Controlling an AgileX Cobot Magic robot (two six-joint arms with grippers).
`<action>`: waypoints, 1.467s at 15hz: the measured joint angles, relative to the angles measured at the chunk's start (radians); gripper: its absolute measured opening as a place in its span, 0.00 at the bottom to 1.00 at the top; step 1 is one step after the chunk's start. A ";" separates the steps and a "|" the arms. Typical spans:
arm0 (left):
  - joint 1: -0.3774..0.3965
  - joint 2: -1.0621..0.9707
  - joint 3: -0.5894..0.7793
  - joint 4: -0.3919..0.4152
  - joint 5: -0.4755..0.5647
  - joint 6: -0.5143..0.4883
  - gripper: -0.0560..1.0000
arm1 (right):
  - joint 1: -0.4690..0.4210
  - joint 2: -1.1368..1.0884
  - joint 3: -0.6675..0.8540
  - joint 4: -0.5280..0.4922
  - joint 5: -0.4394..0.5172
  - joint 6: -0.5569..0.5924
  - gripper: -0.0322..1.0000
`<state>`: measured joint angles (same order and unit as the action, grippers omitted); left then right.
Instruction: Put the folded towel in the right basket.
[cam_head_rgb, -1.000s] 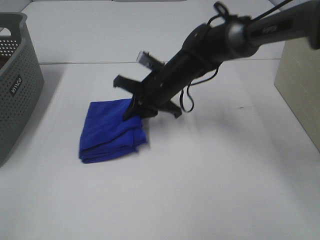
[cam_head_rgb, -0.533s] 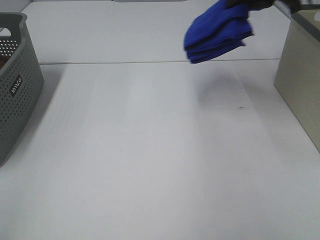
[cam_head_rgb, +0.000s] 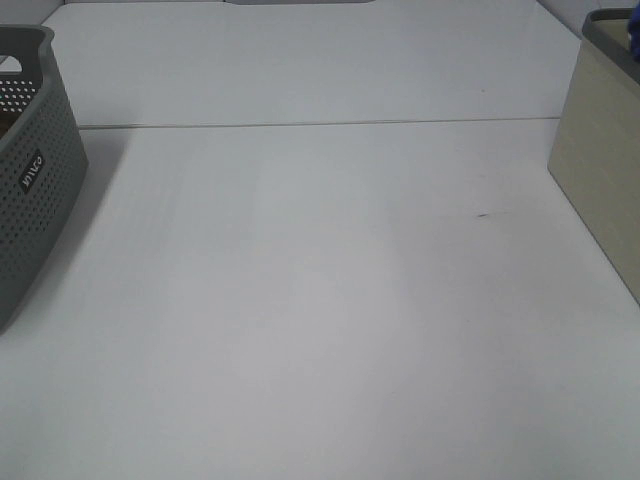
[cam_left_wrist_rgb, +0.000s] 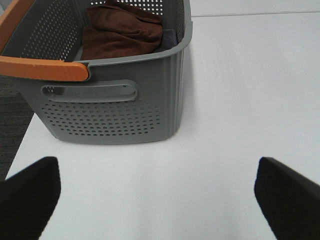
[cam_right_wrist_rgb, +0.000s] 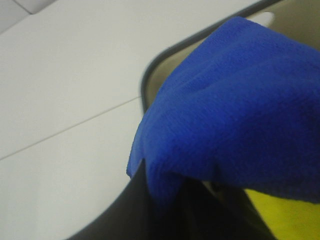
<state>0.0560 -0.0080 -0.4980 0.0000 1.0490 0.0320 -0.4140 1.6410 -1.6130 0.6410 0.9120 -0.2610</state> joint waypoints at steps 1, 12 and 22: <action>0.000 0.000 0.000 0.000 0.000 0.000 0.98 | -0.023 0.011 0.000 -0.058 -0.001 0.002 0.12; 0.000 0.000 0.000 0.000 0.000 0.000 0.98 | 0.007 0.103 0.000 -0.269 -0.026 0.072 0.97; 0.000 0.000 0.000 0.000 0.000 0.000 0.98 | 0.523 -0.016 0.000 -0.445 0.141 0.218 0.98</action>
<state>0.0560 -0.0080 -0.4980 0.0000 1.0490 0.0320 0.1090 1.6250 -1.6130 0.1960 1.0530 -0.0430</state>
